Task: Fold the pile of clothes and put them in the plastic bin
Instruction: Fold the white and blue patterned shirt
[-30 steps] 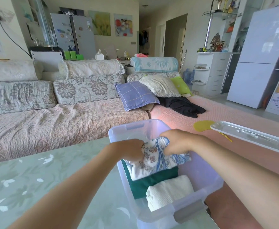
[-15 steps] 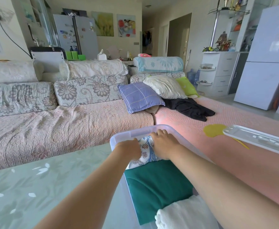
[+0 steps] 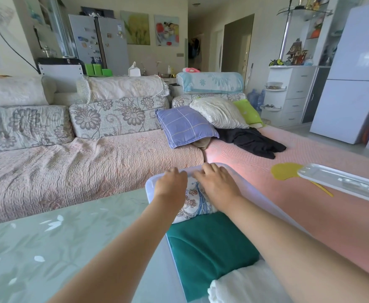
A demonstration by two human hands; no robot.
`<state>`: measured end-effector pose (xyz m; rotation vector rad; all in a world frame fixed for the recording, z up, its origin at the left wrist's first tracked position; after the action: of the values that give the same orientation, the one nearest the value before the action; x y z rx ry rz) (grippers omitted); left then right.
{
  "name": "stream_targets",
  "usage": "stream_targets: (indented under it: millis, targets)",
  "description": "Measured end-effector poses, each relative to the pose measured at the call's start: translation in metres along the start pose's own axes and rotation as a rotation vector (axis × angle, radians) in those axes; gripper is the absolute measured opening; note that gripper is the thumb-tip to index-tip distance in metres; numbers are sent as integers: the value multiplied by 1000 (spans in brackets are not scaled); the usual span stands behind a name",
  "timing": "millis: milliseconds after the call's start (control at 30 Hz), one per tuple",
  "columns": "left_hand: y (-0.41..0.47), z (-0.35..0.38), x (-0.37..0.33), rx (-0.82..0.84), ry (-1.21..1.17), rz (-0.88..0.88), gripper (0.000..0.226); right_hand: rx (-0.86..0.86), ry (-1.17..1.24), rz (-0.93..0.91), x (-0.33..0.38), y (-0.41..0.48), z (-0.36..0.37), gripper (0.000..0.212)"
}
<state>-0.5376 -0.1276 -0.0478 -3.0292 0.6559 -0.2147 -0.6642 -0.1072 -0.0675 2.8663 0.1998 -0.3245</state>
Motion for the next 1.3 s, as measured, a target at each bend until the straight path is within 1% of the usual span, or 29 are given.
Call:
stream_targets:
  millis: [33,67,133,200,233,300,400,467,533,633,733,800,867,1000,1067,1200,1300]
  targets:
    - [0,0,-2,-19,-4,55,51,19,-1,-19,2,0,-1,59]
    - [-1,2,-3,-2,4,105,54,82,7,-5,4,0,2,57]
    - [1,11,-5,79,57,166,55,274,59,77,3,-3,16,52]
    - [4,21,-4,160,118,186,56,389,151,117,0,-6,28,46]
    - [5,25,-3,204,117,178,56,405,158,116,-2,-5,31,44]
    - [7,29,-1,298,61,139,55,405,85,95,-3,-3,32,45]
    - [2,27,-2,345,89,101,51,363,-19,101,-1,0,29,46]
    - [-2,18,-1,306,161,64,43,311,-39,96,0,1,20,42]
    - [-8,5,5,208,142,29,41,254,12,93,-1,1,5,41]
    - [-22,-19,22,28,-82,69,49,147,182,78,2,0,-33,34]
    - [-49,-42,48,-137,-216,80,50,76,362,45,23,-4,-77,28]
    - [-69,-48,70,-173,-285,53,44,72,459,12,50,-8,-102,27]
    - [-94,-48,95,-172,-320,26,39,84,521,-32,86,-12,-123,27]
    - [-154,-39,154,-168,-341,-51,35,149,580,-129,170,-18,-148,27]
    - [-188,-24,192,-144,-359,-106,35,180,618,-179,215,-21,-154,27]
    - [-263,16,273,-81,-396,-236,36,285,644,-298,314,-32,-157,19]
    - [-319,53,330,-32,-485,-333,35,353,695,-370,391,-40,-151,30]
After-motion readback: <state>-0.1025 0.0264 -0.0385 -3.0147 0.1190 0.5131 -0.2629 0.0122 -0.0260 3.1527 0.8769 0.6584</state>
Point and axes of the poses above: each hand's wrist, its own y-axis towards the middle knuckle, its own z-axis out of the palm, x = y × z, the point moved 4 cm from there along y, towards the middle knuckle, and after that the axes turned 12 degrees about x, right-handed, at the moved point
